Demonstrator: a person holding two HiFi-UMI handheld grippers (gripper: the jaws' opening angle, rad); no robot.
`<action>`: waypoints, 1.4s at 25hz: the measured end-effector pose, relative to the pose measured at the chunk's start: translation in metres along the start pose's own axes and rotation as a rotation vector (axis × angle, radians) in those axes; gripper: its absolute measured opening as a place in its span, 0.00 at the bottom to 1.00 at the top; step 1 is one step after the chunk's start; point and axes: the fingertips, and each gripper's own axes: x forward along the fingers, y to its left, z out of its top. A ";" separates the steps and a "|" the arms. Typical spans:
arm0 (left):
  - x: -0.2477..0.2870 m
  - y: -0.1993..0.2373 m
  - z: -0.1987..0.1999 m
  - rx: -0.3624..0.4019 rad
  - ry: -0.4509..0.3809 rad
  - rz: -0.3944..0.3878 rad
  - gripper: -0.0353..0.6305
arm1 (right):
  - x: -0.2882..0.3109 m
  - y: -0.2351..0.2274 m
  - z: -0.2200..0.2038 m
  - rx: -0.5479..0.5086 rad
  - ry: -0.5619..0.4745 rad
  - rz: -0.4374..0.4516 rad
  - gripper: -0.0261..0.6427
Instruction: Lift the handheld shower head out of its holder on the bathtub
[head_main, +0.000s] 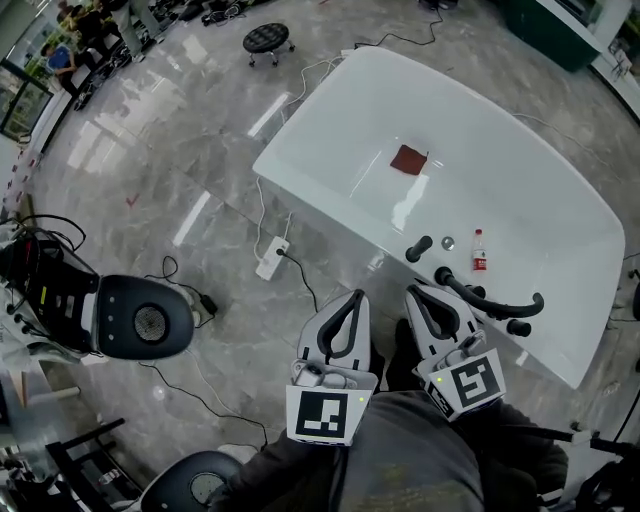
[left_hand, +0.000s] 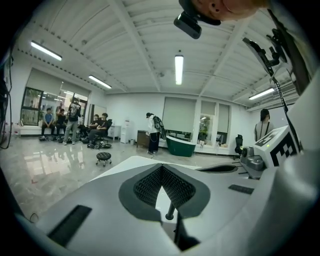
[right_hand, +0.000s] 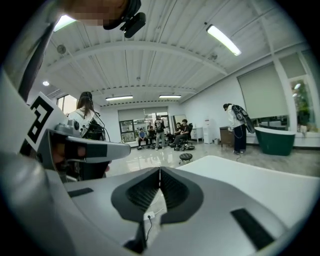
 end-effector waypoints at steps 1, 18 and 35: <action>0.002 -0.001 0.001 0.000 0.006 -0.006 0.06 | -0.001 -0.001 0.000 0.004 0.003 -0.006 0.04; 0.082 -0.003 0.008 0.048 0.039 -0.014 0.06 | 0.049 -0.060 0.006 0.027 -0.021 0.049 0.04; 0.106 -0.004 -0.023 0.057 0.074 -0.048 0.06 | 0.059 -0.088 -0.016 -0.017 -0.062 -0.036 0.09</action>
